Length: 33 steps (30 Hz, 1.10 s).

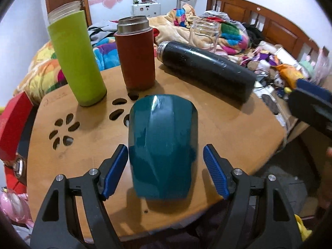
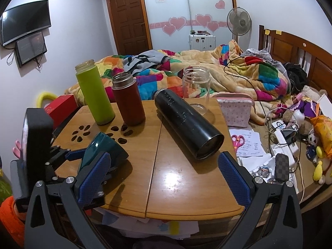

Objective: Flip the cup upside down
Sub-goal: 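Carry the teal cup toward the right tool while the right tool grasps its body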

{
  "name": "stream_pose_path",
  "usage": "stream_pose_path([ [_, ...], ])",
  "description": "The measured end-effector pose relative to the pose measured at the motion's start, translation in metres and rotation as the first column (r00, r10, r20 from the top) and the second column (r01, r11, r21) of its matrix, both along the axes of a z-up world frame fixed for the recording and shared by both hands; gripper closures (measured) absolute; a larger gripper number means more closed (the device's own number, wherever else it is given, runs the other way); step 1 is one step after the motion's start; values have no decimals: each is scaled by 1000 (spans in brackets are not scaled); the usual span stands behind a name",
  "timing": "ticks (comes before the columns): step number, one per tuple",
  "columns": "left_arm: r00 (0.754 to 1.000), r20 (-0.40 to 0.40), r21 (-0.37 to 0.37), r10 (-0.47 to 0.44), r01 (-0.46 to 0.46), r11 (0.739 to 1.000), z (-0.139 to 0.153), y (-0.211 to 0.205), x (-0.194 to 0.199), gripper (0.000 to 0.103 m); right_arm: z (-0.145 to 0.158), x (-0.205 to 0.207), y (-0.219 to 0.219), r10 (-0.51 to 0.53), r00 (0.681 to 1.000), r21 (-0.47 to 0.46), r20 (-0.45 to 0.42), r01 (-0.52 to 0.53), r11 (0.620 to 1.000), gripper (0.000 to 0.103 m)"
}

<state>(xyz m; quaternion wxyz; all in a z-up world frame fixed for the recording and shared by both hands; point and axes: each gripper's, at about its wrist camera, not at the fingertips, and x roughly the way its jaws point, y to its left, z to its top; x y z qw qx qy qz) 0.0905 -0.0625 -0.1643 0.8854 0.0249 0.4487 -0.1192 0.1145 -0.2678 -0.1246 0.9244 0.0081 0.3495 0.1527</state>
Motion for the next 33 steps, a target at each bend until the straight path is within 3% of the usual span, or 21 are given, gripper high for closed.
stream_pose_path([
  [5, 999, 40, -9, 22, -22, 1000, 16, 27, -33, 27, -4, -1, 12, 32, 999, 6, -16, -32, 999, 0],
  [11, 986, 34, 10, 166, -167, 986, 17, 86, -47, 27, -19, -2, 45, 85, 994, 31, -65, -83, 996, 0],
  [15, 974, 21, -26, 225, -225, 974, 15, 114, -49, 27, -34, -2, 77, 124, 986, 62, -114, -118, 991, 0],
  [23, 972, 52, -50, 228, -225, 973, 23, 121, -46, 27, -67, 6, 132, 65, 984, -21, -163, -70, 997, 2],
  [24, 974, 63, -52, 219, -216, 975, 25, 119, -45, 27, -69, 7, 134, 59, 985, -30, -161, -65, 997, 3],
  [26, 976, 88, -54, 198, -193, 980, 29, 112, -42, 27, -71, 7, 134, 61, 985, -40, -160, -68, 997, 19],
  [29, 981, 105, -60, 165, -160, 985, 33, 101, -34, 32, -75, 7, 131, 90, 981, -22, -172, -95, 995, 29],
  [33, 988, 112, -77, 101, -93, 993, 36, 77, -20, 46, -72, 1, 124, 117, 981, -15, -153, -121, 993, 36],
])
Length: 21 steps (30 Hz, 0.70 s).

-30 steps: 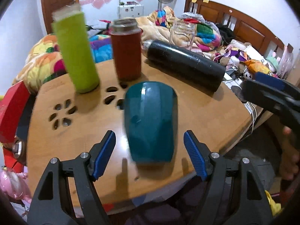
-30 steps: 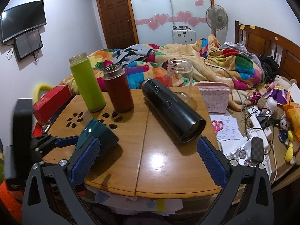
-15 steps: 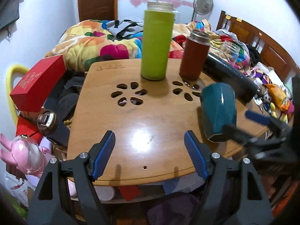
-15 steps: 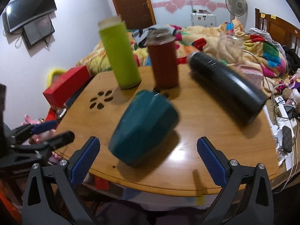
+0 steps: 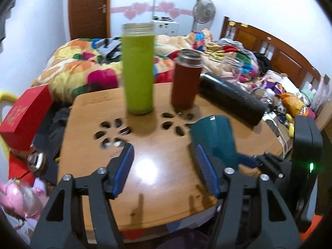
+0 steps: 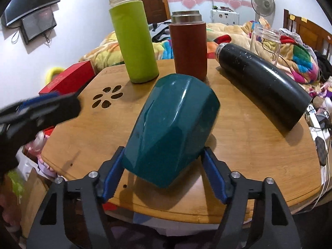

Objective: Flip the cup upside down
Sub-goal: 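Carry the teal cup toward the right tool while the right tool grasps its body, then rotate the teal cup with the right tool to stand it on end while the left tool steadies it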

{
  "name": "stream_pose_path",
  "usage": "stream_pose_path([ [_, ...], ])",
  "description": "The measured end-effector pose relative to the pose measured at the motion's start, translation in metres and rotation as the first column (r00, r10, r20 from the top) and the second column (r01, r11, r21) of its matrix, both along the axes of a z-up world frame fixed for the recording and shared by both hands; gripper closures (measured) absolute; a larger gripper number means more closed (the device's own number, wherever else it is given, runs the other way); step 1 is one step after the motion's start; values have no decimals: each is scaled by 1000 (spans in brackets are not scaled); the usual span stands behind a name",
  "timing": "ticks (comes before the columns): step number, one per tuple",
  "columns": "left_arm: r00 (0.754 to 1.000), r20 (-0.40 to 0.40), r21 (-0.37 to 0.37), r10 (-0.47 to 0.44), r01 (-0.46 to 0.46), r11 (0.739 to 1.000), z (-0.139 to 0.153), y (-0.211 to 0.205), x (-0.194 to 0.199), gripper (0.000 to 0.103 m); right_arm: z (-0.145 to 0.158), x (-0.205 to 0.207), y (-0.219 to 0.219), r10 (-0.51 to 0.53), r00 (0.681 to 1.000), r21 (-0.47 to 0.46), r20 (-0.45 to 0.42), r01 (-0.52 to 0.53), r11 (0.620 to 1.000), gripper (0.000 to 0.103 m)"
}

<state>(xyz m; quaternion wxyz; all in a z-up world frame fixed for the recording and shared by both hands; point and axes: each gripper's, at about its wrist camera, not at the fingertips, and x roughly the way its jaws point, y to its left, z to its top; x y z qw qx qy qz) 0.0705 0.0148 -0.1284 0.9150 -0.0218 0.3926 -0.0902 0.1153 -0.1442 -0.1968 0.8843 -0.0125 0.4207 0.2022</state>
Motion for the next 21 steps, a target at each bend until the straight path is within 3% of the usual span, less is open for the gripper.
stream_pose_path([
  [3, 999, -2, -12, -50, 50, 999, 0, -19, 8, 57, 1, -3, -8, 23, 1000, 8, 5, -23, 1000, 45],
  [10, 992, -20, -33, -127, 127, 991, -5, -52, 19, 80, 4, -13, -26, 77, 997, 4, 29, -78, 997, 53],
  [21, 990, -35, -66, -140, 137, 988, -6, -64, 26, 84, 9, -16, -42, 94, 995, 27, 30, -95, 995, 54],
])
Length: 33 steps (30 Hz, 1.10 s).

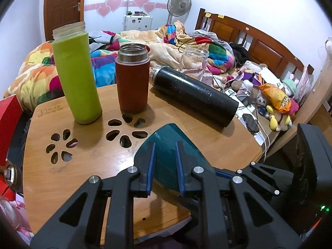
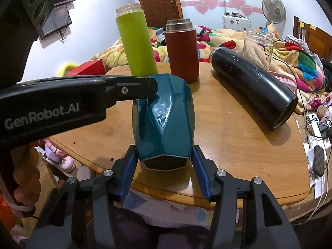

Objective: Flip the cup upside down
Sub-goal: 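Rotate the teal cup with the right tool to stand it on end while the left tool steadies it, then lower the teal cup onto the table with the right tool and open it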

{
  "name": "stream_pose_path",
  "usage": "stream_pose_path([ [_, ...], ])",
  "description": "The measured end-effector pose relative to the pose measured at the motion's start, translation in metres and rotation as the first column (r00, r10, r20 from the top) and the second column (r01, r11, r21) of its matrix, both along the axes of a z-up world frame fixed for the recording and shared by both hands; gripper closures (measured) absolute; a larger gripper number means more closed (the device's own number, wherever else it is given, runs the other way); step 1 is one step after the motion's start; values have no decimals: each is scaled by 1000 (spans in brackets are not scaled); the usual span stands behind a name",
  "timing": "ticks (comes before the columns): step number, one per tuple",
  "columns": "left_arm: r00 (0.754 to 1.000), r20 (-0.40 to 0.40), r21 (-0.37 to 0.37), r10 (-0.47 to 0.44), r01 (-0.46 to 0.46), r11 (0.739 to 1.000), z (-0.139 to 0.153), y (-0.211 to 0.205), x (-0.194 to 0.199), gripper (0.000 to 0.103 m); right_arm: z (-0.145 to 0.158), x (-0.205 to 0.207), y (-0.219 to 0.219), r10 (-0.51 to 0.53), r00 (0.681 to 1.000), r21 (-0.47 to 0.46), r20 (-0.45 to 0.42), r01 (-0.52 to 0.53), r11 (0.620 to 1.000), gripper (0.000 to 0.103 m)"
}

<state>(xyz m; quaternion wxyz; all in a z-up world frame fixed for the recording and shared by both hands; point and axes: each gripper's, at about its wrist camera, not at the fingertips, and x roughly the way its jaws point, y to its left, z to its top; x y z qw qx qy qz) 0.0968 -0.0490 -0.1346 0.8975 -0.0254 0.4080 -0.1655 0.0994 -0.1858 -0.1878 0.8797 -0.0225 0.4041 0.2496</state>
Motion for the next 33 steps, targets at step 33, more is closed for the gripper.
stream_pose_path([
  [33, 998, 24, -64, 50, -48, 997, 5, 36, 40, 91, 40, 29, 16, 60, 990, 5, 128, -61, 998, 57],
])
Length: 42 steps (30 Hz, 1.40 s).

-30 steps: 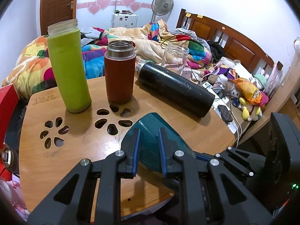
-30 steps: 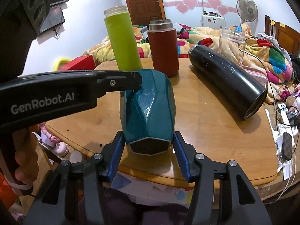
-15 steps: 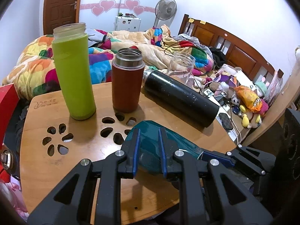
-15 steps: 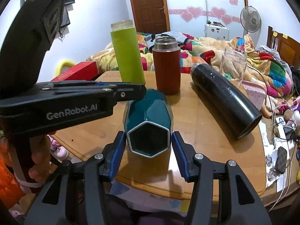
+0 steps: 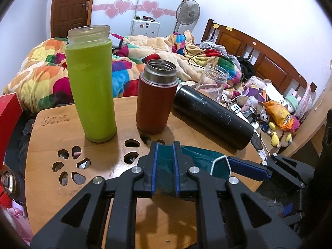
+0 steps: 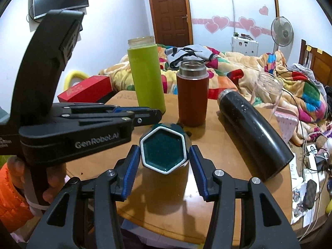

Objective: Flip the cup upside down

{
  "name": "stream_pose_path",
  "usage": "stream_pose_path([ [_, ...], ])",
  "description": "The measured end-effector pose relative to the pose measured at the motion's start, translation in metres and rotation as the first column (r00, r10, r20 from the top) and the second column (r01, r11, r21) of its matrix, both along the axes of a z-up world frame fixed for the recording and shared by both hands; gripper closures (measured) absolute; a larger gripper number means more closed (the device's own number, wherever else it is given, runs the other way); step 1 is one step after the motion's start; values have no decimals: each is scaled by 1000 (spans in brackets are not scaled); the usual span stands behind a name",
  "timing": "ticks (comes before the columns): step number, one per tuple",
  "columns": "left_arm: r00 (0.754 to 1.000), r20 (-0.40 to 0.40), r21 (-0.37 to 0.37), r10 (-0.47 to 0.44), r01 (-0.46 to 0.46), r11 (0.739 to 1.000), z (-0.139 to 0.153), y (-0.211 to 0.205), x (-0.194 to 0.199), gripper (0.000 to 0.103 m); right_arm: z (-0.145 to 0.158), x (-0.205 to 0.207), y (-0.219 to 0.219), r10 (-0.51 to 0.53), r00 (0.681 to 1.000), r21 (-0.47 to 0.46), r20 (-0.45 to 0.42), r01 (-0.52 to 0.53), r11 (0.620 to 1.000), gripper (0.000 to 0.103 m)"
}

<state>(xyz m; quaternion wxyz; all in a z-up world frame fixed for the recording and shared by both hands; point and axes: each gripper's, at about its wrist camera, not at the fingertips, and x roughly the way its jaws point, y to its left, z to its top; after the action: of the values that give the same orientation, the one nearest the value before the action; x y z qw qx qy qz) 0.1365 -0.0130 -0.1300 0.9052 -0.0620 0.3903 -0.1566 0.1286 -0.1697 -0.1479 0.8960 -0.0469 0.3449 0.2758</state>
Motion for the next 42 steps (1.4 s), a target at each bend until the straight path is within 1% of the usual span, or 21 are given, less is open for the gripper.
stream_pose_path([
  [6, 1000, 3, -12, 9, -9, 1000, -2, 8, 6, 91, 1, 5, 6, 12, 1000, 3, 12, -12, 1000, 58],
  [10, 1000, -15, -26, 13, -14, 1000, -6, 11, 12, 96, 2, 12, 10, 23, 1000, 6, 15, -23, 1000, 58],
  [14, 1000, -19, -36, 18, -19, 999, -9, 13, 13, 96, -1, 18, 16, 40, 999, 4, 4, -40, 999, 59],
  [16, 1000, -15, -33, 17, -18, 999, -8, 13, 13, 96, 0, 15, 17, 40, 999, -1, 17, -40, 999, 59],
  [21, 1000, -18, -26, 24, -24, 999, -5, 12, 9, 96, 1, 13, 16, 40, 999, 15, 4, -41, 999, 59],
  [25, 999, 6, -34, 45, -45, 998, 8, 18, 1, 96, 9, 11, 12, 22, 1000, 15, 11, -22, 1000, 59],
  [30, 995, 58, -37, 80, -78, 996, 38, 23, -22, 93, 28, 0, -4, -27, 999, 14, 36, 27, 1000, 52],
  [33, 991, 95, -35, 96, -93, 995, 57, 24, -39, 90, 43, -6, -16, -72, 996, 13, 47, 71, 997, 52],
  [35, 987, 123, -28, 108, -105, 994, 70, 23, -54, 82, 53, -10, -26, -109, 993, 14, 53, 108, 994, 49],
  [36, 984, 135, -25, 113, -110, 994, 75, 23, -59, 74, 60, -13, -32, -126, 990, 23, 57, 125, 992, 45],
  [37, 981, 152, -22, 119, -117, 993, 81, 22, -67, 65, 66, -16, -37, -138, 988, 35, 63, 136, 990, 43],
  [38, 977, 171, -20, 124, -122, 992, 87, 22, -75, 61, 71, -20, -41, -148, 986, 48, 71, 145, 988, 40],
  [39, 975, 184, -18, 128, -127, 992, 91, 21, -80, 53, 78, -24, -46, -158, 984, 63, 85, 153, 986, 38],
  [40, 971, 201, -16, 132, -131, 991, 97, 21, -88, 48, 84, -28, -49, -167, 981, 72, 97, 161, 984, 34],
  [41, 968, 214, -14, 134, -135, 991, 102, 21, -93, 47, 88, -32, -52, -175, 979, 78, 107, 167, 983, 30],
  [42, 964, 227, -9, 137, -139, 990, 107, 20, -100, 44, 94, -37, -55, -185, 975, 86, 120, 175, 981, 29],
])
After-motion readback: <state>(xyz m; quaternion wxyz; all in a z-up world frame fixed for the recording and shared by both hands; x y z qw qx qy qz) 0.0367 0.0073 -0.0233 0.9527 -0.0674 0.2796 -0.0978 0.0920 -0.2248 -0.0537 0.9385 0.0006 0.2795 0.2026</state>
